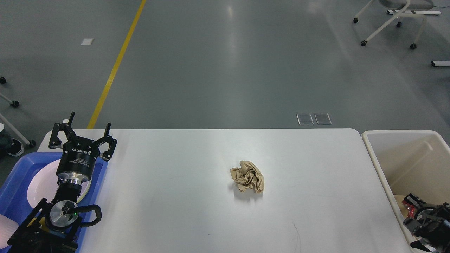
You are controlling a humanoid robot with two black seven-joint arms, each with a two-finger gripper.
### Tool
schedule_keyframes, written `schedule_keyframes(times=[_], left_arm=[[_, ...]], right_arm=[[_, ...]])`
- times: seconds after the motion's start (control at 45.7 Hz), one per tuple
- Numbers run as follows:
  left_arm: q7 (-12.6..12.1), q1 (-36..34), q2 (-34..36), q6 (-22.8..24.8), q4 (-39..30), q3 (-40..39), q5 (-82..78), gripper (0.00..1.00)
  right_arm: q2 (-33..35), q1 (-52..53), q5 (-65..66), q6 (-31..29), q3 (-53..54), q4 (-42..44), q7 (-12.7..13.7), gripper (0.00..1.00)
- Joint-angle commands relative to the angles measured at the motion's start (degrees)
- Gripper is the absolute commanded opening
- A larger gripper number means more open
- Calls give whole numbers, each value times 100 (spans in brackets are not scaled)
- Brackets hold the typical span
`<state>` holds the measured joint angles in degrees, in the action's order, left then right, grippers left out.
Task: Tidy desktop
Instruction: 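Open the right gripper to drop the dumbbell in the bin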
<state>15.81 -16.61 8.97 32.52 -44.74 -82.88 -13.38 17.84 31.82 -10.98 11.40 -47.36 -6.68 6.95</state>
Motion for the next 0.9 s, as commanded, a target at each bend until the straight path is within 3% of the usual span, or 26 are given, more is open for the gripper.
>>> schedule_keyframes(times=[0.0, 0.263, 0.503, 0.875], left_arm=[[-7, 0, 0, 0, 0, 0, 2, 96], [1, 0, 0, 0, 0, 0, 2, 96], [-7, 0, 0, 0, 0, 9, 2, 96], [-7, 0, 0, 0, 0, 9, 2, 96]], right_arm=[[0, -1, 17, -6, -11, -18, -19, 100], [35, 87, 219, -208, -46, -53, -10, 100], [395, 991, 1290, -1508, -90, -483, 8, 100], [1459, 3856, 2908, -2009, -501, -3708, 34, 100]])
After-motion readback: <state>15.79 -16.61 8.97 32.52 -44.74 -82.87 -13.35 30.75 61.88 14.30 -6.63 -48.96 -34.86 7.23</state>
